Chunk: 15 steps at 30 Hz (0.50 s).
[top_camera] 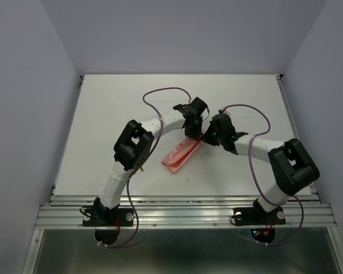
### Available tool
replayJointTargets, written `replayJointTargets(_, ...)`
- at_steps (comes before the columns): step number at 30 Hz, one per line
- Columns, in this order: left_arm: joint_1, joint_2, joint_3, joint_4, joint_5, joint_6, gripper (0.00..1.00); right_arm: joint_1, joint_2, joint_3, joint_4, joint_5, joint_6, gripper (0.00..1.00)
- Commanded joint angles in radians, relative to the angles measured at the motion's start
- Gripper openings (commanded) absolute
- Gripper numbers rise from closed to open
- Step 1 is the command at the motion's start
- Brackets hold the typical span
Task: Fold the napkin into a case and place the utensils inside
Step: Stuff the top corner of the smaller-rectangle-folded napkin into the folded napkin.
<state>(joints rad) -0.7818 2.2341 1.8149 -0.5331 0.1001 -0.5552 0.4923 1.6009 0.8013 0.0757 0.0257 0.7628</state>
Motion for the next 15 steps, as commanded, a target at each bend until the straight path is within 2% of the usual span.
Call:
replayJointTargets(1, -0.01, 0.009, 0.038, 0.025, 0.0, -0.005, 0.0, 0.008, -0.05, -0.02, 0.032, -0.018, -0.011, 0.01)
replayJointTargets(12, -0.01, 0.03, 0.05, 0.028, -0.007, -0.008, 0.0, 0.008, -0.073, -0.025, 0.029, -0.018, -0.019, 0.01)
replayJointTargets(15, -0.008, 0.029, 0.064, 0.025, -0.005, -0.011, 0.0, 0.008, -0.059, -0.025, 0.036, -0.058, -0.02, 0.01)
